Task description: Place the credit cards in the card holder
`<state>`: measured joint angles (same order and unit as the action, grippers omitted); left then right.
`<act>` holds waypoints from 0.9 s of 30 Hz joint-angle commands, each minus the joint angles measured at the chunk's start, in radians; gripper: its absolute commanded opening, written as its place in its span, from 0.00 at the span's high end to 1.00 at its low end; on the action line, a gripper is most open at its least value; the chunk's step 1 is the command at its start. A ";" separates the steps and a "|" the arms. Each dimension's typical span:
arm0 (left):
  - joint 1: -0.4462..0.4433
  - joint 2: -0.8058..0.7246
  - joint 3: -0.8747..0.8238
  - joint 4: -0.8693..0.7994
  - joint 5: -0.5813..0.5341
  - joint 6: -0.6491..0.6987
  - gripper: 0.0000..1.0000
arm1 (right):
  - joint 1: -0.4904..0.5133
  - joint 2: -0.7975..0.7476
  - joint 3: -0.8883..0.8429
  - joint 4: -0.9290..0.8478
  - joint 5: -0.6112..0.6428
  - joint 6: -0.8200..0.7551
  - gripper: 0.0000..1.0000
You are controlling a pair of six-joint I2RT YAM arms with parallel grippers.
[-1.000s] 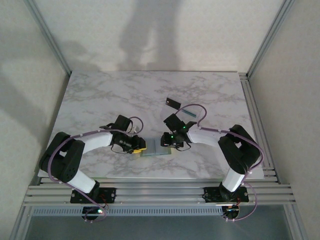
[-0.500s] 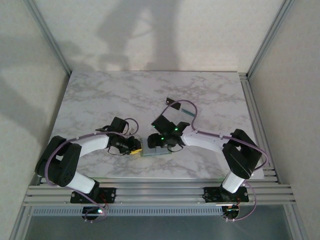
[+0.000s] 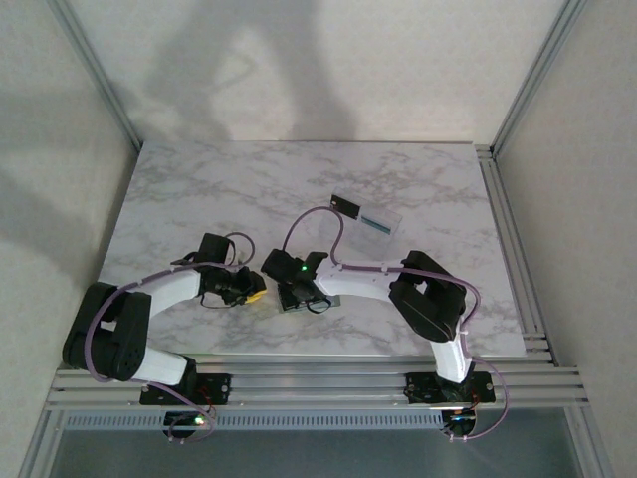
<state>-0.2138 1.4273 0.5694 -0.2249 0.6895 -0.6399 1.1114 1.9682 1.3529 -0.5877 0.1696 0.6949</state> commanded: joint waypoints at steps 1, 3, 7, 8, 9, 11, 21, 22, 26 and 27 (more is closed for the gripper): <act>0.006 -0.016 -0.011 -0.003 0.020 0.009 0.77 | 0.013 0.010 0.010 -0.052 0.039 -0.001 0.61; 0.006 -0.012 -0.004 -0.010 0.026 0.015 0.77 | 0.014 -0.001 0.002 -0.044 0.038 -0.003 0.62; 0.003 -0.020 0.012 -0.013 0.056 0.025 0.75 | 0.012 -0.037 -0.026 -0.011 0.029 -0.013 0.66; 0.002 -0.025 0.019 -0.015 0.064 0.024 0.75 | 0.013 -0.045 -0.036 -0.001 0.027 -0.015 0.67; -0.002 -0.030 0.025 -0.014 0.067 0.021 0.75 | 0.012 -0.055 -0.046 0.013 0.022 -0.018 0.67; -0.010 -0.044 0.041 -0.010 0.075 0.012 0.75 | 0.008 -0.078 -0.080 0.055 0.002 -0.020 0.67; -0.093 -0.009 0.074 0.183 0.180 -0.133 0.84 | -0.016 -0.135 -0.190 0.189 -0.061 -0.004 0.70; -0.098 0.004 0.073 0.196 0.178 -0.138 0.85 | -0.019 -0.139 -0.196 0.193 -0.058 0.000 0.71; -0.114 0.049 0.066 0.202 0.122 -0.124 0.88 | -0.022 -0.151 -0.209 0.182 -0.029 0.012 0.70; -0.119 0.061 0.066 0.199 0.109 -0.112 0.88 | -0.024 -0.154 -0.209 0.172 -0.015 0.015 0.70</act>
<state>-0.3164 1.4590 0.6247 -0.0418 0.8349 -0.7570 1.0969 1.8519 1.1595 -0.4099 0.1246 0.6930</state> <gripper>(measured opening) 0.121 0.299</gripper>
